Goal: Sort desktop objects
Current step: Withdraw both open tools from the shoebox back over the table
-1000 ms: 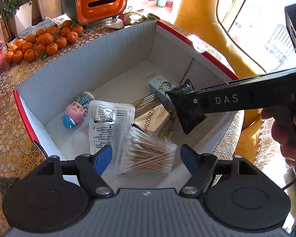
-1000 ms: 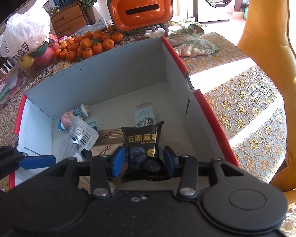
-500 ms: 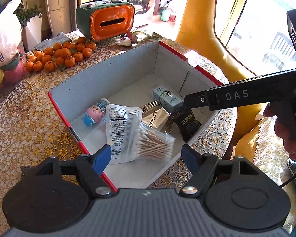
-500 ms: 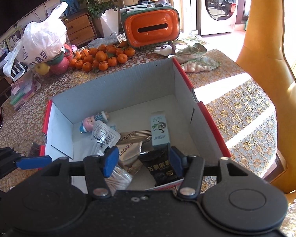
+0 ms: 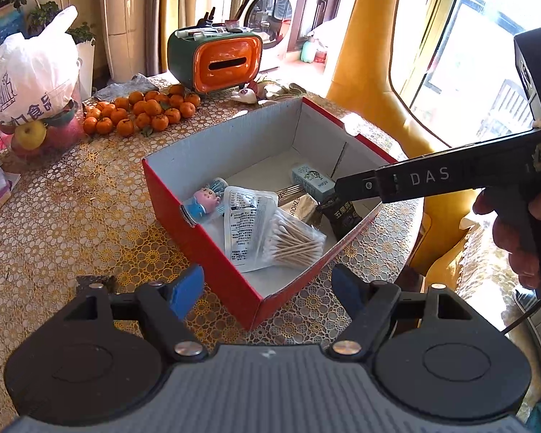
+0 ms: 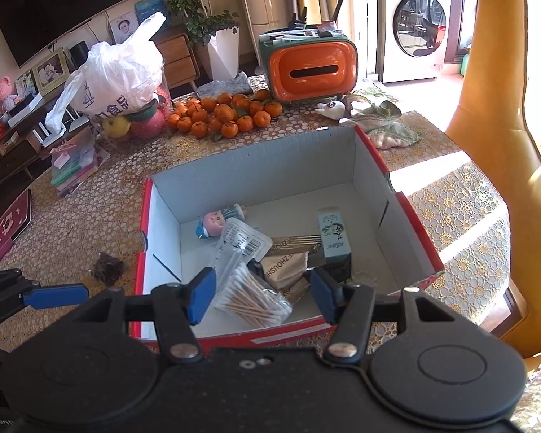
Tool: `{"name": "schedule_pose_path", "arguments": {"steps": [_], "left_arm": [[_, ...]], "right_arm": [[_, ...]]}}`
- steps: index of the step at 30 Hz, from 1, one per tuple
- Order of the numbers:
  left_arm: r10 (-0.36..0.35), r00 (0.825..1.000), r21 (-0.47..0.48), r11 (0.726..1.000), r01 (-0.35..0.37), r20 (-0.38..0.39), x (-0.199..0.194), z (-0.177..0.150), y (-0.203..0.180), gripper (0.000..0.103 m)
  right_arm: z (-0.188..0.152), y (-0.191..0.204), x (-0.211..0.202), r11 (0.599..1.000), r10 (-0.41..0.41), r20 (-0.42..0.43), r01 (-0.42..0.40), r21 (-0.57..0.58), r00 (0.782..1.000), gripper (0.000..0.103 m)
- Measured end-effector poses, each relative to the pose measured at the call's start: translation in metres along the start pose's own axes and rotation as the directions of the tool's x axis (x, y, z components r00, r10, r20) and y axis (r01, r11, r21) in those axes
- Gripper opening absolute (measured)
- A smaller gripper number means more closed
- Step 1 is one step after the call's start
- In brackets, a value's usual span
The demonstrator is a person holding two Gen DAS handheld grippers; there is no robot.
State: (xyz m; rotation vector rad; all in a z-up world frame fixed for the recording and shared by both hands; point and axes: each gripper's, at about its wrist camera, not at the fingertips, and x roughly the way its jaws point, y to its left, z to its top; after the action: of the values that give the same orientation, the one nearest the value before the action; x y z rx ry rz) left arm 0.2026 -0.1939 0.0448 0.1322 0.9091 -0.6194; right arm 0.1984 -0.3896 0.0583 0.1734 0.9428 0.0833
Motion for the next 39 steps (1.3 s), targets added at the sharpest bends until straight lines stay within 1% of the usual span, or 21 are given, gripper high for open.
{"name": "schedule_pose_path", "arguments": {"steps": [2, 9, 14, 16, 19, 27, 33, 35, 39], "left_arm": [[-0.006, 1.0, -0.013, 1.0, 0.006, 0.008, -0.008, -0.006, 0.005, 0.077], [0.029, 0.999, -0.028, 0.999, -0.028, 0.029, -0.038, -0.027, 0.025, 0.077], [0.062, 0.997, -0.05, 0.997, -0.059, 0.047, -0.059, -0.041, 0.044, 0.077], [0.075, 0.996, -0.059, 0.996, -0.072, 0.05, -0.066, -0.048, 0.052, 0.077], [0.098, 0.994, -0.069, 0.993, -0.094, 0.052, -0.075, -0.057, 0.064, 0.08], [0.141, 0.989, -0.101, 0.986, -0.136, 0.047, -0.094, -0.079, 0.097, 0.081], [0.166, 0.985, -0.107, 0.981, -0.161, 0.043, -0.104, -0.093, 0.115, 0.084], [0.17, 0.985, -0.107, 0.98, -0.166, 0.037, -0.103, -0.099, 0.12, 0.088], [0.191, 0.981, -0.103, 0.977, -0.187, 0.034, -0.099, -0.111, 0.126, 0.099]], "right_arm": [[-0.002, 0.008, -0.002, 1.0, 0.011, -0.001, -0.011, -0.009, 1.0, 0.058], [-0.012, 0.045, -0.008, 0.998, 0.035, -0.002, -0.035, -0.049, 0.999, 0.058], [-0.016, 0.07, -0.01, 0.996, 0.049, 0.0, -0.048, -0.071, 0.999, 0.061], [-0.018, 0.079, -0.01, 0.996, 0.055, 0.0, -0.055, -0.077, 0.998, 0.064], [-0.022, 0.093, -0.008, 0.994, 0.068, -0.001, -0.067, -0.083, 0.998, 0.064], [-0.031, 0.126, 0.004, 0.991, 0.09, -0.022, -0.092, -0.101, 0.996, 0.066], [-0.033, 0.145, 0.011, 0.987, 0.109, -0.035, -0.113, -0.115, 0.993, 0.068], [-0.033, 0.15, 0.015, 0.986, 0.111, -0.04, -0.115, -0.12, 0.993, 0.069], [-0.035, 0.16, 0.024, 0.984, 0.118, -0.055, -0.124, -0.127, 0.991, 0.07]]}}
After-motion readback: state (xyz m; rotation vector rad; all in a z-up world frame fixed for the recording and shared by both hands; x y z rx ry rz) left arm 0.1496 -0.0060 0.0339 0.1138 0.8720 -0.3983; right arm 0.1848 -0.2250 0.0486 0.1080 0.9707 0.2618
